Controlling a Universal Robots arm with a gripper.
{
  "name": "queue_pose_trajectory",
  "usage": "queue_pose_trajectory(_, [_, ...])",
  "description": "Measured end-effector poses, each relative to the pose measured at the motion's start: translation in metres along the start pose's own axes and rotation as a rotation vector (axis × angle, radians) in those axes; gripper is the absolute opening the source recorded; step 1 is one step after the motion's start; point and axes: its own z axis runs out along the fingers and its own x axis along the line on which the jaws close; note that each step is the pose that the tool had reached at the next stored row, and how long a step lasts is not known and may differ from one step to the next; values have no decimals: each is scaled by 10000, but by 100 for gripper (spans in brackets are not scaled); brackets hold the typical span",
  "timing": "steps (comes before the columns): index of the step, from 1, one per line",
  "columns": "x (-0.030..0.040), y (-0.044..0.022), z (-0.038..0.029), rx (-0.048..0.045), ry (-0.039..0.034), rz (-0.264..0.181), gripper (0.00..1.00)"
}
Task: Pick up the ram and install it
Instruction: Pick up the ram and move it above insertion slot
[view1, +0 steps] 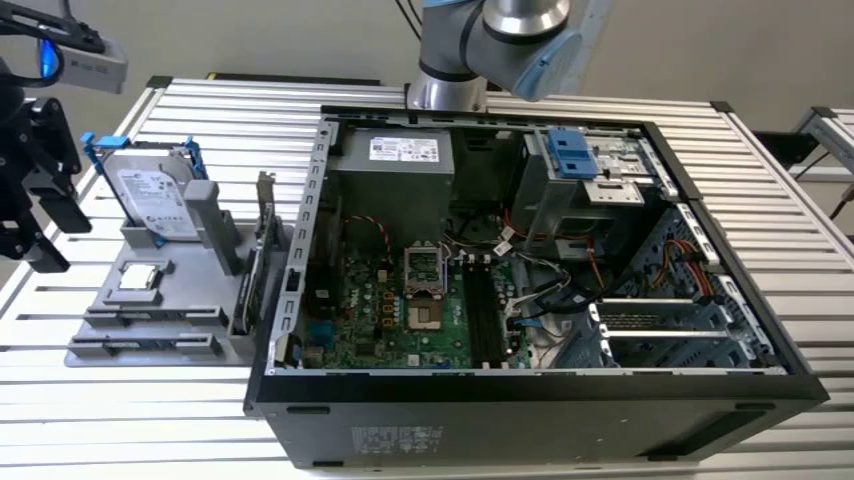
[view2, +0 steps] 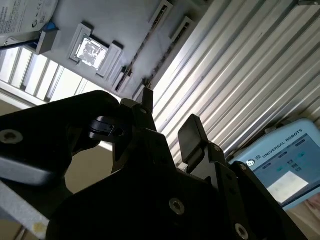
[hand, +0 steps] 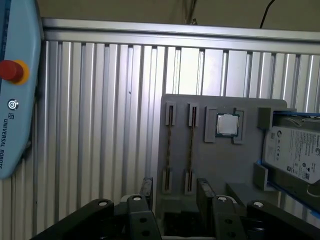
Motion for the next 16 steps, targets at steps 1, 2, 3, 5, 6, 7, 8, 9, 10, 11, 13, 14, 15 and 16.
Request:
queue_pose_trajectory(1, [-1,0,6,0,0,2,100])
queue_pose_trajectory(2, [-2,0,12,-1,1,4,100])
queue_pose_trajectory(3, [-2,1,20,0,0,5,100])
queue_pose_trajectory(5, [-2,1,32,0,0,6,100])
queue_pose_trajectory(6, [-3,1,39,0,0,7,100])
queue_pose_trajectory(7, [-3,0,46,0,0,7,100])
queue_pose_trajectory(8, [-3,1,53,0,0,7,100])
queue_pose_trajectory(9, [-3,0,58,0,0,8,100])
queue_pose_trajectory(10, [-3,1,65,0,0,8,100])
queue_pose_trajectory(11, [-3,1,72,0,0,8,100])
queue_pose_trajectory(13, [-4,0,85,0,0,9,100])
queue_pose_trajectory(14, [-4,1,90,-1,0,9,100])
queue_pose_trajectory(15, [-4,1,94,-2,1,9,100])
queue_pose_trajectory(16, [-4,1,97,-2,1,9,100])
